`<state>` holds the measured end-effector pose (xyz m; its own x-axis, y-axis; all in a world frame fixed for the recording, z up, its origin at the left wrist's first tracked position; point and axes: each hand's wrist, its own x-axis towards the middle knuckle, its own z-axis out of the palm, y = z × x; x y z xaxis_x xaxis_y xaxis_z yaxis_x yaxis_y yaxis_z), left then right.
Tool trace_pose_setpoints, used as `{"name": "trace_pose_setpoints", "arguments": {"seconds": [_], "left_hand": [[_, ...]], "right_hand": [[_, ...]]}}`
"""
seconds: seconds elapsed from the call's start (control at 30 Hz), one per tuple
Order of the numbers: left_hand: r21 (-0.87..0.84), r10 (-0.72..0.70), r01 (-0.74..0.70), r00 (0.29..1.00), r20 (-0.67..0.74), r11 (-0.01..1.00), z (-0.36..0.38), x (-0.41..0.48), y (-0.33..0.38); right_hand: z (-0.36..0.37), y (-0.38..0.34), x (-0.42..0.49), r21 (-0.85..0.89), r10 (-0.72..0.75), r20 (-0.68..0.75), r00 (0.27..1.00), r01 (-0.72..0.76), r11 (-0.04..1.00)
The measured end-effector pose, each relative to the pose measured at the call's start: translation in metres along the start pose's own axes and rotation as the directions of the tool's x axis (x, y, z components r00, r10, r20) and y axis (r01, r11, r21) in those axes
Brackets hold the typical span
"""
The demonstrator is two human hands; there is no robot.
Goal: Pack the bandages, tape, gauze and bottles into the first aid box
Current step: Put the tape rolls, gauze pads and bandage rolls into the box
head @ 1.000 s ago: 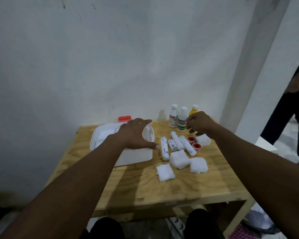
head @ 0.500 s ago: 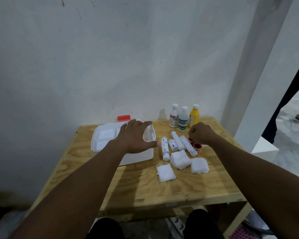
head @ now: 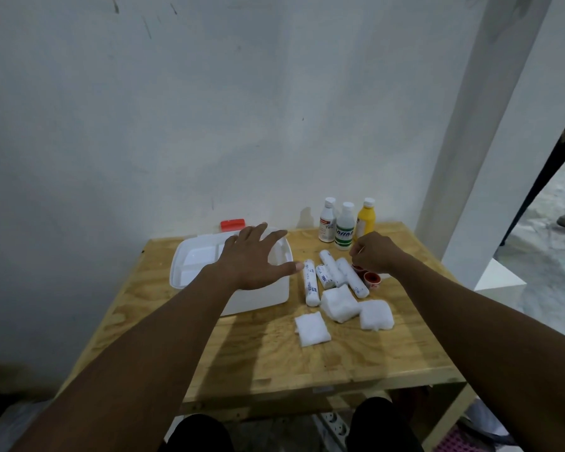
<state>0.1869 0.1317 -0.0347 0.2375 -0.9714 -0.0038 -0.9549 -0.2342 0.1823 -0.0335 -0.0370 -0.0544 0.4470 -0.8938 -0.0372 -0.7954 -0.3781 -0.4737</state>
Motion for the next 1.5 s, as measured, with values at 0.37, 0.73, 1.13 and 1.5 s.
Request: {"name": "trace_pose_setpoints", "arguments": {"seconds": [0.37, 0.73, 1.13, 1.5], "left_hand": [[-0.008, 0.004, -0.004, 0.999, 0.033, 1.000, -0.004, 0.001, -0.002], [-0.024, 0.002, -0.001, 1.000, 0.027, 1.000, -0.006, 0.002, -0.003], [-0.037, 0.003, -0.002, 0.999, 0.042, 0.999, -0.007, 0.004, -0.005], [-0.053, 0.003, -0.001, 0.999, 0.037, 0.999, -0.007, 0.004, -0.005]], "right_hand": [[0.007, -0.019, 0.001, -0.009, -0.142, 0.020, 0.990, 0.142, 0.990], [0.000, -0.039, -0.012, 0.003, -0.167, 0.367, 0.915, 0.178, 0.984], [-0.009, -0.040, -0.023, -0.150, -0.062, 0.585, 0.809, 0.183, 0.972], [-0.008, -0.035, -0.019, -0.088, -0.088, 0.533, 0.841, 0.159, 0.983]]}}
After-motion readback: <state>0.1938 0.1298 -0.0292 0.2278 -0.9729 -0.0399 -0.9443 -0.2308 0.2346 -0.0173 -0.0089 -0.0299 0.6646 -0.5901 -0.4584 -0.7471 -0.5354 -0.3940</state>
